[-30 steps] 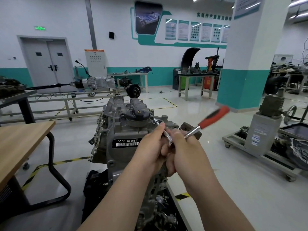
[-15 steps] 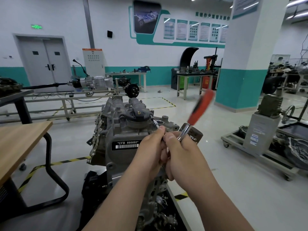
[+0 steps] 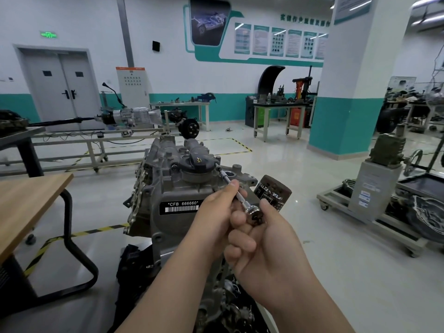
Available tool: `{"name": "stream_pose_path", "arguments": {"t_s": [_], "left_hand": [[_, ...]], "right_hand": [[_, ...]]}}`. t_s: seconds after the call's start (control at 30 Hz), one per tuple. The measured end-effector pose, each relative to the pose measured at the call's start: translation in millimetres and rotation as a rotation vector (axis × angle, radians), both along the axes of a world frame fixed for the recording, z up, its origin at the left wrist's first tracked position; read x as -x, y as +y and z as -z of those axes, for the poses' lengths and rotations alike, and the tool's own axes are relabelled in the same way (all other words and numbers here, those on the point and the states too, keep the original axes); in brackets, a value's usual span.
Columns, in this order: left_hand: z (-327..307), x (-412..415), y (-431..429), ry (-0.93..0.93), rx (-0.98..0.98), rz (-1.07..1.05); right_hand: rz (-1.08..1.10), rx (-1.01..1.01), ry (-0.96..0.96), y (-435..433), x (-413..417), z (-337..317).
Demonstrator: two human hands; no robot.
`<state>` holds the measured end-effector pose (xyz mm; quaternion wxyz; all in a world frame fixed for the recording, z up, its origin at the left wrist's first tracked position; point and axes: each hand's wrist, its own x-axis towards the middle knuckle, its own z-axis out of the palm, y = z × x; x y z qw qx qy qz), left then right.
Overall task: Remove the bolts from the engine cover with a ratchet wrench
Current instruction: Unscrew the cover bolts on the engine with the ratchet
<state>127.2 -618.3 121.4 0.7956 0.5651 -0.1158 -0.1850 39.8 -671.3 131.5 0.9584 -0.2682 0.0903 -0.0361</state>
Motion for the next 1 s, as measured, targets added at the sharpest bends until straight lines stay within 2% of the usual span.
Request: {"name": "stream_pose_path", "arguments": {"t_s": [0.17,0.23,0.37,0.43,0.57,0.63,0.83,0.9,1.0], "left_hand": [[0.9,2.6,-0.7,0.013,0.014,0.008],[1.3,2.5,-1.1,0.013,0.023,0.007],[2.0,1.7,-0.5,0.043,0.042,-0.017],[-1.2,3.0,-1.7,0.067,0.042,-0.019],[-6.9,2.7,-4.8,0.164,0.074,-0.018],[-8.9,4.7,-5.2,0.156,0.067,-0.017],[-9.6,9.3,-3.9,0.142,0.052,-0.023],[-8.6,8.3,0.2,0.122,0.065,0.006],[-6.6,7.3,6.8,0.062,0.059,0.089]], "right_hand": [[0.319,0.88,0.084,-1.3,-0.3,8.7],[0.396,1.139,0.077,-4.5,1.7,7.3],[0.512,1.777,0.207,-3.4,6.2,7.3],[0.568,1.947,0.22,-1.1,9.6,4.6],[0.635,1.933,0.219,-3.1,11.6,4.0],[0.633,1.89,0.247,-5.5,11.9,4.4],[0.65,1.969,0.346,-5.5,7.6,6.8],[0.608,1.766,0.289,-4.3,3.0,6.7],[0.484,1.19,0.215,-4.2,-1.1,1.1]]}}
